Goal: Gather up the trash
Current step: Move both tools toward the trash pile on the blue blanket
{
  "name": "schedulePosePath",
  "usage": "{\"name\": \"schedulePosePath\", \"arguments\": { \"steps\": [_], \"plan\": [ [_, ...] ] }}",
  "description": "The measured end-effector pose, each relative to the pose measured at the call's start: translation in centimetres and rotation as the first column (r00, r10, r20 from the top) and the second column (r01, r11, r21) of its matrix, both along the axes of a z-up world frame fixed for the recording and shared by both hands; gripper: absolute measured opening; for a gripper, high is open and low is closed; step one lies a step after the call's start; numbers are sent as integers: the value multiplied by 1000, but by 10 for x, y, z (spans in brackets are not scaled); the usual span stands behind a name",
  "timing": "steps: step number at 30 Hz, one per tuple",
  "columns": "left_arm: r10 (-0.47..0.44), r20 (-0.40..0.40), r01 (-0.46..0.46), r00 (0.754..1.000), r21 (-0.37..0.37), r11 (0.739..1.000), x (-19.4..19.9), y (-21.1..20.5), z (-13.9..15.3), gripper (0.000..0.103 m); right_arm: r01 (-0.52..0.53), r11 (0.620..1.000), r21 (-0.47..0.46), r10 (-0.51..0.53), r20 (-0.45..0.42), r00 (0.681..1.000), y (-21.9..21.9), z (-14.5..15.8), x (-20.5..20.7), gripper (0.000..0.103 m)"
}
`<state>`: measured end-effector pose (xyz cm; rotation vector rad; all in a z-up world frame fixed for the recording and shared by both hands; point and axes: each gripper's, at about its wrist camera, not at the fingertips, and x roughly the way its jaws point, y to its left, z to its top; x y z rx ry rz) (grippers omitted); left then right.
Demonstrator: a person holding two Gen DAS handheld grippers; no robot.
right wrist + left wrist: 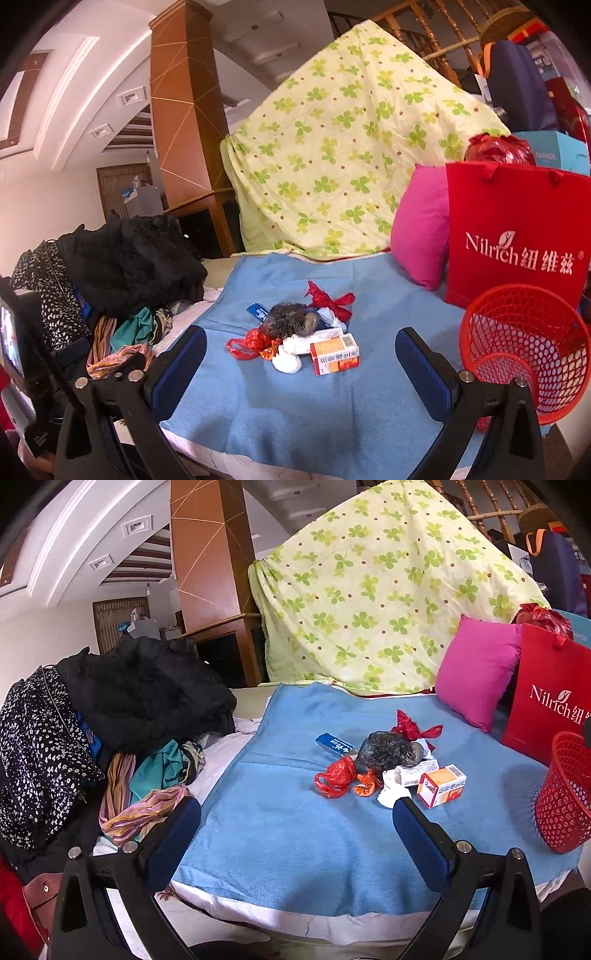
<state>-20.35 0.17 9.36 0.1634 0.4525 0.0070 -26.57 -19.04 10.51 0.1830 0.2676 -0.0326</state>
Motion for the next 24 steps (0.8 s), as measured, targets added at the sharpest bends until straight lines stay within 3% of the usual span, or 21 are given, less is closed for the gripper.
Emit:
{"name": "schedulePosePath", "arguments": {
  "steps": [5,15,19,24],
  "plan": [
    [4,5,-4,1000,-3,1000,1,1,0,103,-12,1000,-22,12,-21,1000,7,2,1,103],
    [12,3,-12,1000,-5,1000,6,7,-2,103,-35,999,-24,31,-164,986,13,-9,24,103],
    [13,0,-13,1000,-11,1000,11,10,-4,103,-45,999,-6,43,-166,985,15,-12,33,103],
    [-36,-46,32,998,-69,997,33,17,-22,103,-43,999,21,47,-255,966,2,-37,68,103]
  ]
}}
